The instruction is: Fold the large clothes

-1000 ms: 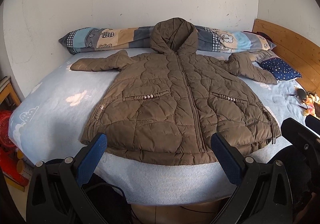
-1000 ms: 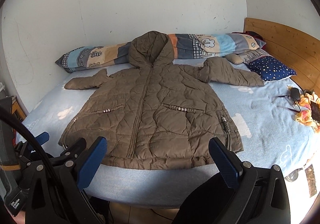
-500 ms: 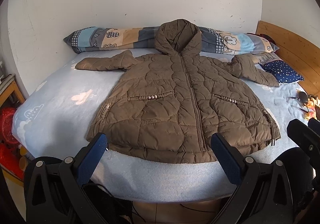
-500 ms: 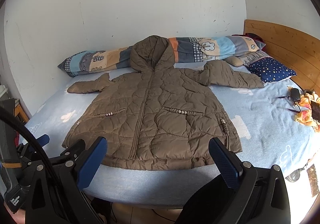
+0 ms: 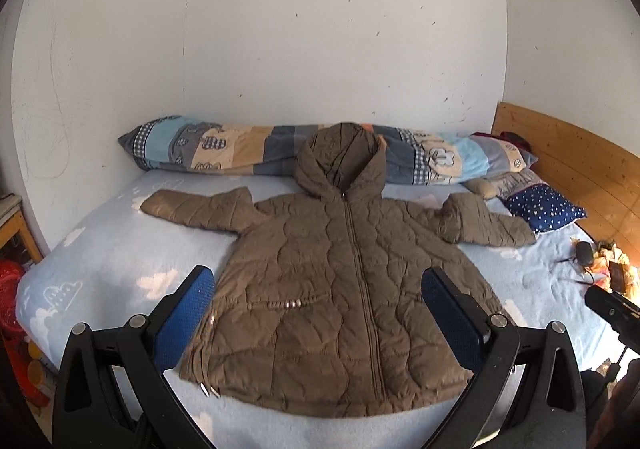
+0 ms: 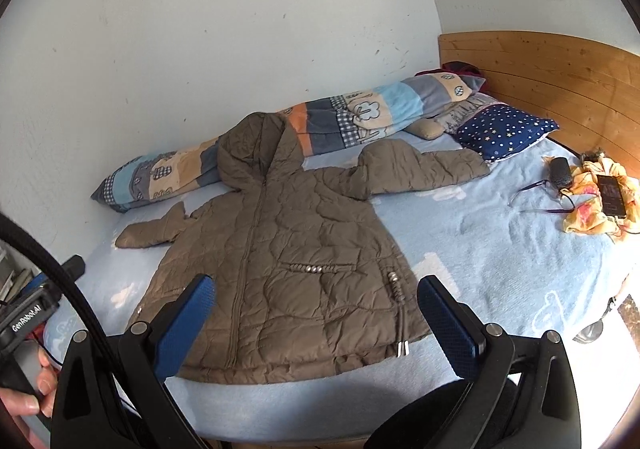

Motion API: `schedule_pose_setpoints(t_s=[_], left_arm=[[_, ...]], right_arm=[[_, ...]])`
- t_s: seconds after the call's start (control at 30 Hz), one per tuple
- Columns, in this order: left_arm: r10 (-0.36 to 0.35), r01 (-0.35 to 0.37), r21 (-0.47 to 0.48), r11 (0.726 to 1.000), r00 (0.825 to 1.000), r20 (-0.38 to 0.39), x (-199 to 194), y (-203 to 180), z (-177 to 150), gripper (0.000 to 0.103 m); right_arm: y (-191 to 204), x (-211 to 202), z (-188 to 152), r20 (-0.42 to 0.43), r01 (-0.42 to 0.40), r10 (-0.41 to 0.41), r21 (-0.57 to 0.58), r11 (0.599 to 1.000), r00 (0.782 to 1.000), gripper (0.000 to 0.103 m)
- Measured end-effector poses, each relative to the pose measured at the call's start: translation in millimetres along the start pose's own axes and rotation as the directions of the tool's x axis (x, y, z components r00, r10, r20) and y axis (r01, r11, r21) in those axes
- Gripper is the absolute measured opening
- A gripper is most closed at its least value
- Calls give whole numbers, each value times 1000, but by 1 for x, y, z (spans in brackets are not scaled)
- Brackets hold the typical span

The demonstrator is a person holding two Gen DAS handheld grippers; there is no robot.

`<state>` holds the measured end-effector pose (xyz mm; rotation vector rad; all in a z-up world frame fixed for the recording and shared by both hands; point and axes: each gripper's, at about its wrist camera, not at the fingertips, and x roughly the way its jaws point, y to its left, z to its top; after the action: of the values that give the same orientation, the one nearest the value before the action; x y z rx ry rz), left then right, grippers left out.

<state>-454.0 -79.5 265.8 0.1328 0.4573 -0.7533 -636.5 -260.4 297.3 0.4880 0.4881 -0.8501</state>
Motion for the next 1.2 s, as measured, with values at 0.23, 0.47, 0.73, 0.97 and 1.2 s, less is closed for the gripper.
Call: schedule_pose_setpoints(t_s=[0.23,0.47,0.73,0.97,1.2], left_arm=[[-32,32,78,996,999,0,94,-3,35,103],[23,-33,-47,998,980,-199,226,25,-9,103],[44,-47,-12,999,980,-196,247,49,-5,103],[62,-75,-47,996,973,-224,263,63,-7,103],[78,-93,-46,995,960,-269,277,63,-19,103]], right_arm=[[-86,25,71,26,-19,13,236,972,1000,103],[-201,128,112,-8,-27,36,507,862,999,100],[-320,262,121,-68,43,3,662,749,998,76],[-388,346,135,-97,88,-27,698,711,995,66],[-426,397,126,-114,123,-59,716,687,992,60]])
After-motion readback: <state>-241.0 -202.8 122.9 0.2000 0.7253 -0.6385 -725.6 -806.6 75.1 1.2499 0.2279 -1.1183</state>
